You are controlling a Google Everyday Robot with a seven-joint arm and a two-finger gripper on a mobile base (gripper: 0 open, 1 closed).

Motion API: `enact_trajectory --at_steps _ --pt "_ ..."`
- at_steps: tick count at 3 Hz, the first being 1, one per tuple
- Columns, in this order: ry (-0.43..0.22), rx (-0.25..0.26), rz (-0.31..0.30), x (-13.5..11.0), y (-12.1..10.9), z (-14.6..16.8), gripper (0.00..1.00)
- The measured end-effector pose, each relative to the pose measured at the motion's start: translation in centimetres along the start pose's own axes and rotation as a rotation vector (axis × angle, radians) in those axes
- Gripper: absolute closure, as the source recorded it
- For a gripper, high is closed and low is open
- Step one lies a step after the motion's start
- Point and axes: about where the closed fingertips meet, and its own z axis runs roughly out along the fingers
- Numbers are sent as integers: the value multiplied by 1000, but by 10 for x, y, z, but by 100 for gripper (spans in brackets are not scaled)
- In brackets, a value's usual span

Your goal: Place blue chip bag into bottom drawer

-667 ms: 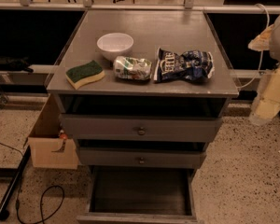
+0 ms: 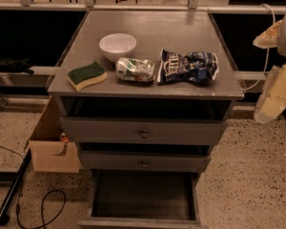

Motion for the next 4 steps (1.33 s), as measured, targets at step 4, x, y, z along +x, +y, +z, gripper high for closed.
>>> enact_trajectory --at_steps 4 --pt "-302 4 215 -3 -149 37 0"
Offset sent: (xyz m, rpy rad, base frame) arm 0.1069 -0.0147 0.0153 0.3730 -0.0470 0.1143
